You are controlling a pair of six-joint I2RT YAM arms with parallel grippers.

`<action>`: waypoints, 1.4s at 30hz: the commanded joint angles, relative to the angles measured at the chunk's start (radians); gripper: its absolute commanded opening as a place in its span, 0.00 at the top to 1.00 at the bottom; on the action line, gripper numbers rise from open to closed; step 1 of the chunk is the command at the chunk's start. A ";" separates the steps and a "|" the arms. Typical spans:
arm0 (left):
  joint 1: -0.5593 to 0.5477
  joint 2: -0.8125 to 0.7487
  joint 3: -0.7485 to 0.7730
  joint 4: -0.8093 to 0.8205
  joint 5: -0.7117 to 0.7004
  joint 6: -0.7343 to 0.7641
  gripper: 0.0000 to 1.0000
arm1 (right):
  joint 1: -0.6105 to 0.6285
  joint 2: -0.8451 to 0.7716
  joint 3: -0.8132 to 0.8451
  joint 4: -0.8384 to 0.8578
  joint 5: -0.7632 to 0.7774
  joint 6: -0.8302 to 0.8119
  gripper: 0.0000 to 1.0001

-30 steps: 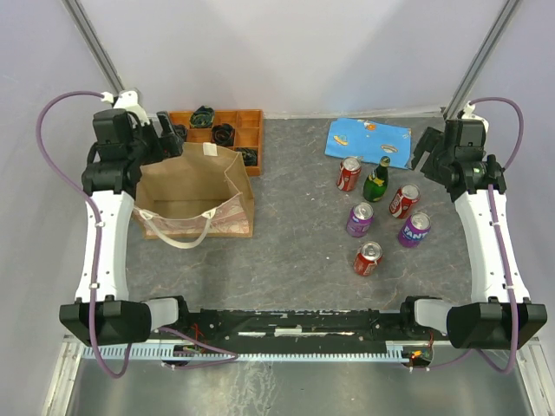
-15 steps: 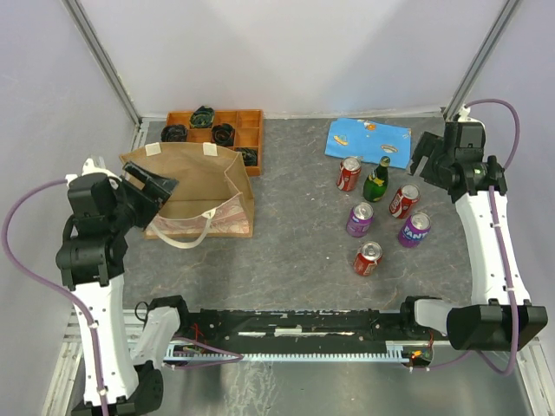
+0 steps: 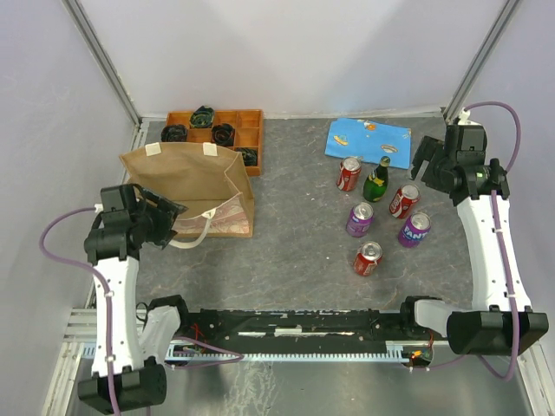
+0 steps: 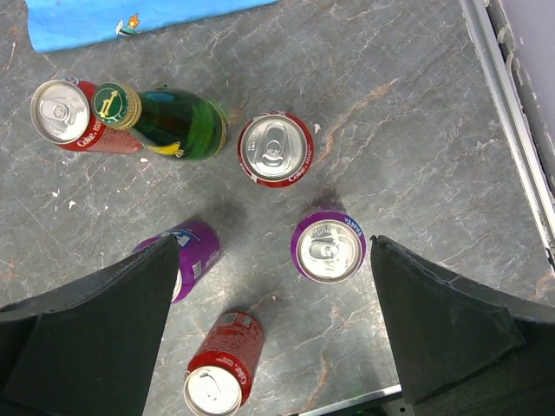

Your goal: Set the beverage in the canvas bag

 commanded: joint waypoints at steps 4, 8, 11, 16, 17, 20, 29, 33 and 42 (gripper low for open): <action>0.005 0.148 -0.135 0.317 0.070 -0.024 0.84 | 0.003 -0.029 0.007 -0.007 0.023 0.006 0.01; -0.056 0.230 -0.010 0.207 0.198 0.173 0.97 | 0.001 -0.031 0.016 -0.019 0.022 0.030 0.01; -0.072 0.238 0.086 0.105 0.247 0.351 0.97 | 0.003 -0.040 0.026 -0.026 0.029 0.035 0.01; -0.091 0.272 0.182 -0.025 0.358 0.599 0.97 | 0.002 -0.045 0.037 -0.041 0.045 0.033 0.01; -0.099 0.286 0.198 -0.044 0.380 0.637 0.97 | 0.002 -0.046 0.037 -0.043 0.046 0.033 0.01; -0.140 0.333 0.216 -0.059 0.438 0.710 0.97 | 0.002 -0.046 0.039 -0.043 0.043 0.034 0.01; -0.370 0.453 0.169 0.139 0.535 0.723 0.97 | 0.002 -0.052 0.046 -0.053 0.060 0.023 0.01; -0.448 0.548 0.226 0.175 0.552 0.755 0.97 | 0.002 -0.055 0.048 -0.060 0.065 0.014 0.01; -0.527 0.709 0.372 0.176 0.576 0.875 0.97 | 0.003 -0.063 -0.012 0.005 -0.040 -0.009 0.01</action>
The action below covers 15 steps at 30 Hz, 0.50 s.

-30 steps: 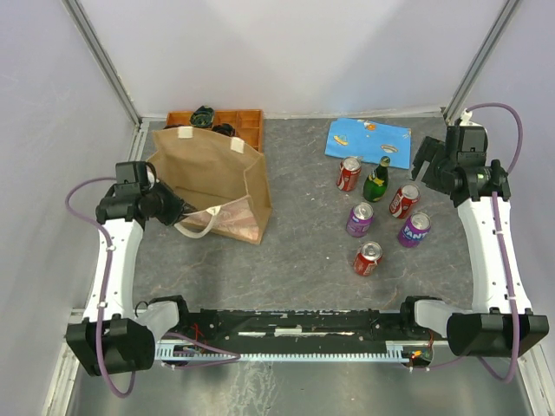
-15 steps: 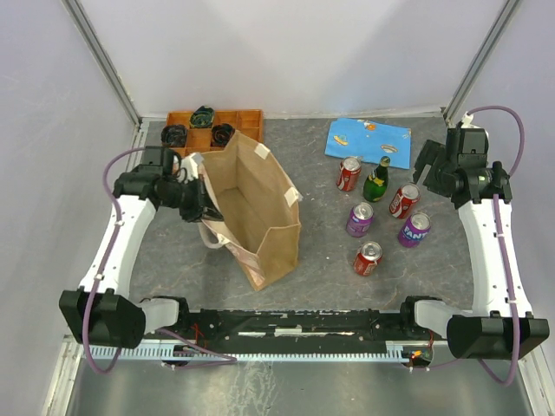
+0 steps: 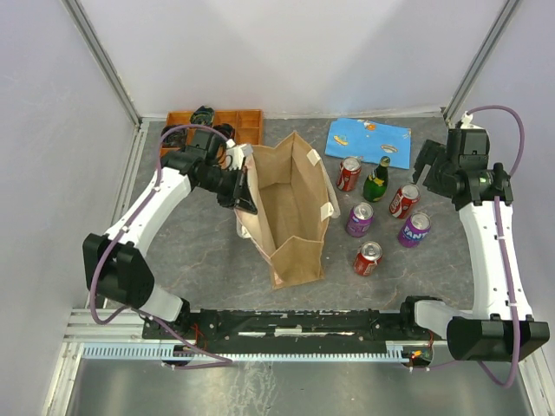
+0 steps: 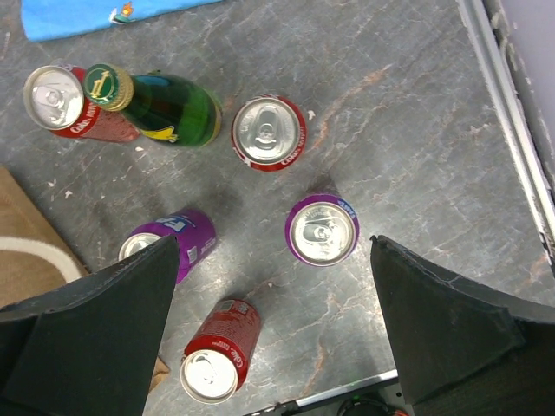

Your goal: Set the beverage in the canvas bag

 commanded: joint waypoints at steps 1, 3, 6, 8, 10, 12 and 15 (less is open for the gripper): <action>-0.023 0.041 0.096 0.061 0.058 0.106 0.97 | 0.002 -0.030 -0.024 0.077 -0.072 -0.021 0.01; -0.024 0.068 0.111 0.062 0.044 0.115 0.89 | 0.002 -0.029 -0.038 0.108 -0.091 -0.036 0.01; -0.024 0.087 0.129 0.064 0.016 0.127 0.45 | 0.003 -0.014 -0.058 0.154 -0.156 -0.080 0.01; -0.024 0.085 0.134 0.085 0.010 0.136 0.30 | 0.004 -0.003 -0.070 0.185 -0.184 -0.096 0.01; -0.026 0.084 0.133 0.108 0.013 0.141 0.28 | 0.003 0.007 -0.082 0.218 -0.198 -0.098 0.01; -0.030 0.093 0.132 0.119 0.012 0.141 0.28 | 0.004 0.022 -0.086 0.237 -0.207 -0.099 0.01; -0.048 0.105 0.136 0.119 0.014 0.142 0.36 | 0.008 0.048 -0.076 0.247 -0.211 -0.104 0.01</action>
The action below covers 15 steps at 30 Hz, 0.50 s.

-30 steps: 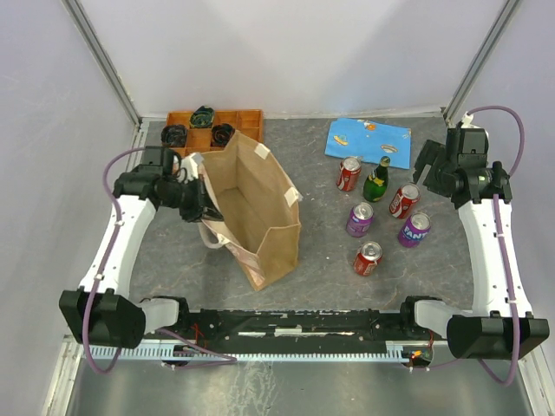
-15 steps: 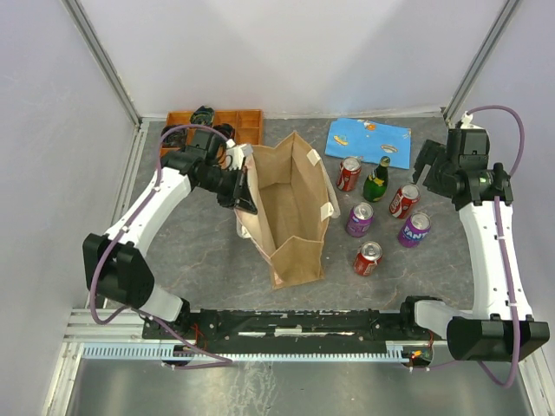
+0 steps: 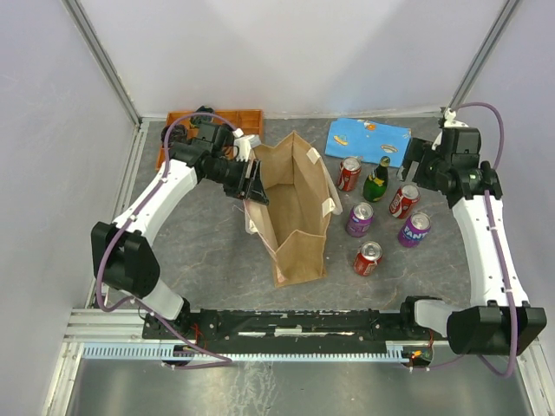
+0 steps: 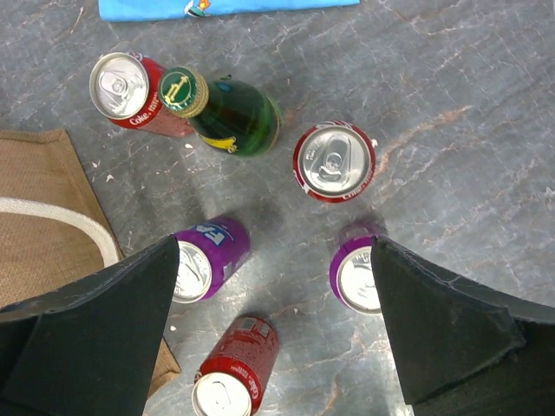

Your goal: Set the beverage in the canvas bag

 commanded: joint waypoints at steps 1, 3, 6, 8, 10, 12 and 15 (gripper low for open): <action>-0.032 0.013 0.046 0.050 0.013 0.051 0.43 | 0.009 0.028 0.009 0.086 -0.031 -0.027 0.01; -0.056 0.009 0.038 0.049 0.002 0.062 0.60 | 0.012 0.038 0.009 0.096 -0.032 -0.027 0.01; -0.083 0.002 0.020 0.044 -0.005 0.073 0.90 | 0.021 0.054 0.013 0.104 -0.035 -0.025 0.01; -0.097 0.002 0.020 0.025 0.001 0.090 0.97 | 0.030 0.060 0.016 0.105 -0.032 -0.023 0.01; -0.103 0.000 0.018 0.011 0.005 0.106 0.97 | 0.038 0.059 0.014 0.107 -0.027 -0.020 0.01; -0.106 -0.004 0.021 0.006 -0.008 0.116 0.97 | 0.045 0.055 0.008 0.109 -0.022 -0.017 0.01; -0.105 -0.010 0.022 0.004 -0.049 0.118 0.80 | 0.054 0.049 -0.006 0.114 -0.013 -0.014 0.01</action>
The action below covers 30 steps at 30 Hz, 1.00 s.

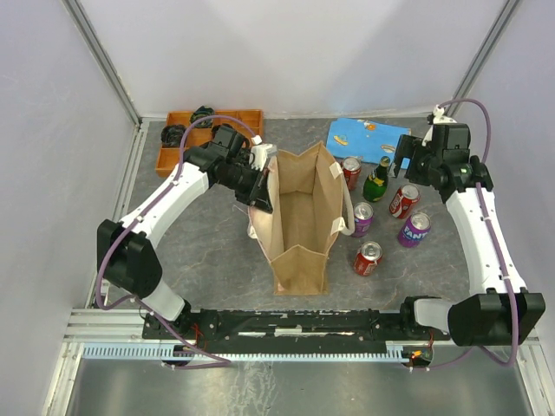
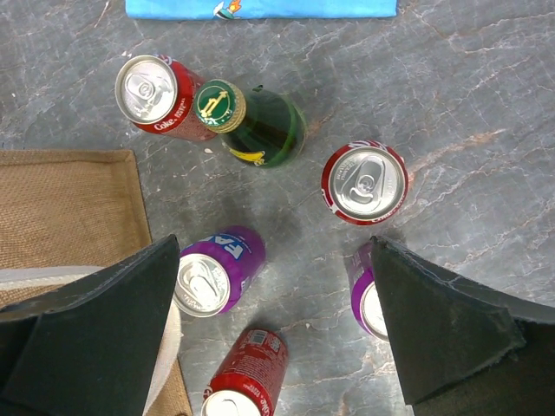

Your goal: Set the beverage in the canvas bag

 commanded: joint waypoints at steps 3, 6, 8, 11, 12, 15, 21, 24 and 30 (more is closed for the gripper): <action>0.002 -0.037 0.020 0.020 -0.086 0.049 0.39 | 0.024 -0.022 -0.020 0.060 0.024 -0.001 0.01; 0.020 -0.062 0.032 0.071 -0.167 0.001 0.17 | 0.037 -0.031 -0.043 0.107 0.037 -0.004 0.01; 0.043 -0.079 0.065 0.112 -0.206 -0.045 0.15 | 0.048 -0.035 -0.075 0.171 0.050 -0.013 0.01; 0.072 -0.088 0.132 0.148 -0.235 -0.103 0.14 | 0.074 -0.035 -0.134 0.265 0.095 -0.041 0.01; 0.085 -0.089 0.150 0.167 -0.237 -0.125 0.14 | 0.085 -0.034 -0.155 0.310 0.115 -0.053 0.01; 0.138 -0.105 0.162 0.214 -0.224 -0.204 0.14 | 0.111 -0.030 -0.228 0.428 0.173 -0.084 0.01; 0.217 -0.146 0.088 0.273 -0.181 -0.289 0.16 | 0.124 0.008 -0.336 0.624 0.252 -0.097 0.01; 0.220 -0.152 0.058 0.266 -0.177 -0.294 0.16 | 0.124 0.051 -0.347 0.689 0.264 -0.082 0.01; 0.221 -0.154 0.023 0.250 -0.150 -0.289 0.17 | 0.127 0.170 -0.346 0.798 0.252 -0.046 0.02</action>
